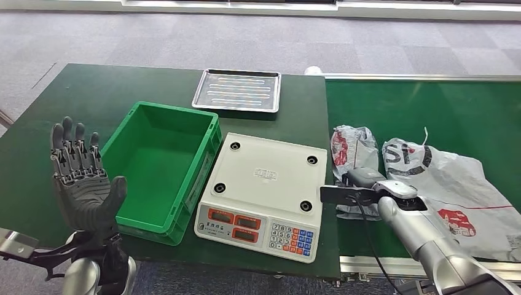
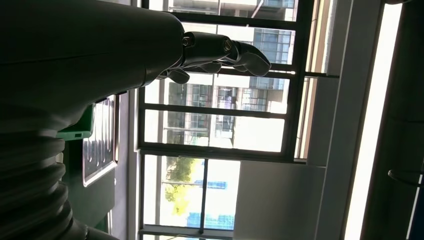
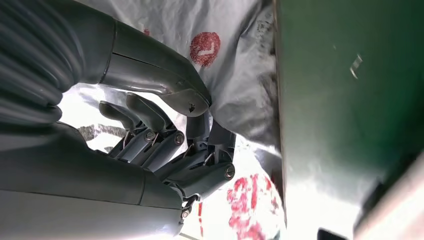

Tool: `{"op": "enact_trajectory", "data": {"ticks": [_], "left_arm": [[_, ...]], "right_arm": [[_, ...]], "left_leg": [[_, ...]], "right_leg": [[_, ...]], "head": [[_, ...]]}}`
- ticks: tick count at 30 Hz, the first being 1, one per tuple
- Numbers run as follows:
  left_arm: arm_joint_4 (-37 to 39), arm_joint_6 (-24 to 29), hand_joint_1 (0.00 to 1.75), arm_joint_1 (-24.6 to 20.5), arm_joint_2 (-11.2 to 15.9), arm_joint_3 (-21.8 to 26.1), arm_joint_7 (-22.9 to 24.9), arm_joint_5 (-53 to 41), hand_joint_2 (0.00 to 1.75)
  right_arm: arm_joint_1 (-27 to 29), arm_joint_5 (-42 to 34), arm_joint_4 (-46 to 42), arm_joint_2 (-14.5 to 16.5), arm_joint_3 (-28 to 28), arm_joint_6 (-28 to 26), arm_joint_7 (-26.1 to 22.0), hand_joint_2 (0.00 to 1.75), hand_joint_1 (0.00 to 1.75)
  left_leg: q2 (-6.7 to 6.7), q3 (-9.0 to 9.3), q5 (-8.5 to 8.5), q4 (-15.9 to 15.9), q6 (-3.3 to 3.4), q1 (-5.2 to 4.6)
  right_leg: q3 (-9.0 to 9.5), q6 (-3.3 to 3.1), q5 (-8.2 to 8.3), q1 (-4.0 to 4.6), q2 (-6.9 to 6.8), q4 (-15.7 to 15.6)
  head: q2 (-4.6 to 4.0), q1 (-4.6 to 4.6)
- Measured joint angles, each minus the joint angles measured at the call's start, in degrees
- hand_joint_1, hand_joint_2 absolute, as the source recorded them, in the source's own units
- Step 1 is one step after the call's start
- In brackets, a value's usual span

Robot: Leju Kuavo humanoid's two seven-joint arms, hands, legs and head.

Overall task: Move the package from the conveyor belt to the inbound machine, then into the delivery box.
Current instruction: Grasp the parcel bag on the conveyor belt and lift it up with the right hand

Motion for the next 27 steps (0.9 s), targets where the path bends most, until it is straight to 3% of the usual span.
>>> {"op": "enact_trajectory", "data": {"ticks": [5,12,16,23,27], "left_arm": [[-0.76,0.45,0.0,0.91,0.05,0.43,-0.63,0.15,1.75],[-2.73,0.13,0.0,2.7,-0.28,2.04,-0.98,-0.03,1.75],[-3.33,-0.48,0.0,3.02,-0.61,2.87,-0.99,-0.32,1.75],[-3.51,-0.66,0.0,2.89,-1.12,3.05,-0.95,-0.97,1.75],[-3.07,-0.81,0.0,1.86,-1.22,3.05,-0.87,-1.05,1.75]], "right_arm": [[-2.31,-1.68,-2.49,-1.21,0.16,-3.32,-0.4,1.75,1.75],[-4.95,0.75,-13.32,-3.66,0.09,-5.57,7.41,1.75,1.75],[-5.76,3.31,-19.34,-4.09,-1.16,-5.97,9.34,1.75,1.75],[-6.47,8.68,-26.8,-1.78,-4.59,-7.33,11.12,1.75,1.75],[-9.34,9.19,-28.18,0.62,-5.39,-7.45,8.57,1.75,1.75]], "left_leg": [[-0.02,-0.05,0.01,0.0,0.01,-0.01],[-0.03,-0.05,0.02,0.01,0.01,-0.01],[-0.03,-0.06,0.02,0.01,0.01,0.0],[-0.03,-0.05,0.03,0.01,0.01,0.0],[-0.02,-0.05,0.06,0.01,-0.01,0.0]], "right_leg": [[-0.04,0.01,0.01,-0.02,0.01,0.0],[-0.06,0.01,0.01,-0.01,-0.03,0.0],[-0.06,0.01,0.01,-0.01,-0.02,0.0],[-0.05,0.01,0.01,0.01,-0.03,0.0],[-0.07,0.01,0.03,0.01,0.01,0.01]], "head": [[0.0,-0.01],[0.0,0.0],[0.0,0.0],[0.0,-0.01],[0.0,0.0]]}}
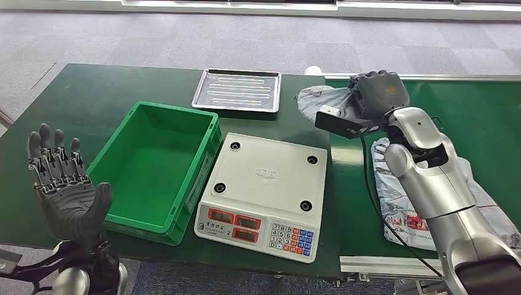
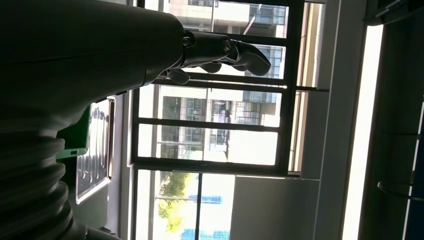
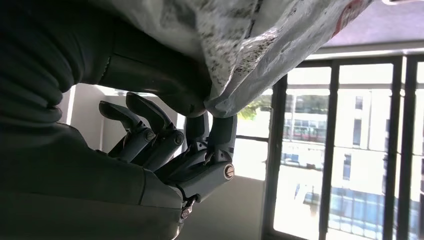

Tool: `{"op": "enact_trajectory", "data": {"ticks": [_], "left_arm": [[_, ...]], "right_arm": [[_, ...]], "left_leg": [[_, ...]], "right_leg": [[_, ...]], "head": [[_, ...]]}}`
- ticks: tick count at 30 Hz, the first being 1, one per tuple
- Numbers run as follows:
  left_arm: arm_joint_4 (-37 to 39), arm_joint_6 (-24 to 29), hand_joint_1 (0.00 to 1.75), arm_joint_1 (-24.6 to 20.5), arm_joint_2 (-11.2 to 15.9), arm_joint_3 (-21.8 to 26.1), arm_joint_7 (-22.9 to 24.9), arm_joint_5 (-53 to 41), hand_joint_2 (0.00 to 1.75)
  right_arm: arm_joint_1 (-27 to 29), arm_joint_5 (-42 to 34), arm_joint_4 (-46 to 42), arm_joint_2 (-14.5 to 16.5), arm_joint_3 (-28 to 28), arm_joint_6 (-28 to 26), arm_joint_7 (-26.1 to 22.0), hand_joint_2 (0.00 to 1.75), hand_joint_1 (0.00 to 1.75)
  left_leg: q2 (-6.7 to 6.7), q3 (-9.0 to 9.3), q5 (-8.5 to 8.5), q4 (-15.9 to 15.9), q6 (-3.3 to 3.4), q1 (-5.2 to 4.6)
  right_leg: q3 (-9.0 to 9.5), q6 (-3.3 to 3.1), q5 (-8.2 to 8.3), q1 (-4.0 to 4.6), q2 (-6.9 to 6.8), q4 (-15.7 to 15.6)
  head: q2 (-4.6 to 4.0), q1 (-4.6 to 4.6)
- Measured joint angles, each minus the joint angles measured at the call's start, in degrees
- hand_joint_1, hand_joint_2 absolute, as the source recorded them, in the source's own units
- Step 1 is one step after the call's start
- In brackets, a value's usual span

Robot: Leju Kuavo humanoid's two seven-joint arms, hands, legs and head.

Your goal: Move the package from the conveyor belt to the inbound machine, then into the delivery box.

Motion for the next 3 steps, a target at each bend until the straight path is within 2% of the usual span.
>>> {"op": "enact_trajectory", "data": {"ticks": [3], "left_arm": [[0.68,-0.07,0.0,-0.96,-0.09,-0.02,0.11,-0.01,1.75]], "right_arm": [[-2.52,0.05,0.04,1.73,0.15,0.18,-1.57,1.75,1.75]], "left_leg": [[0.01,0.01,0.01,0.0,-0.01,0.0]], "right_leg": [[0.01,0.0,0.01,0.02,0.0,0.0]], "head": [[0.0,0.0]]}}
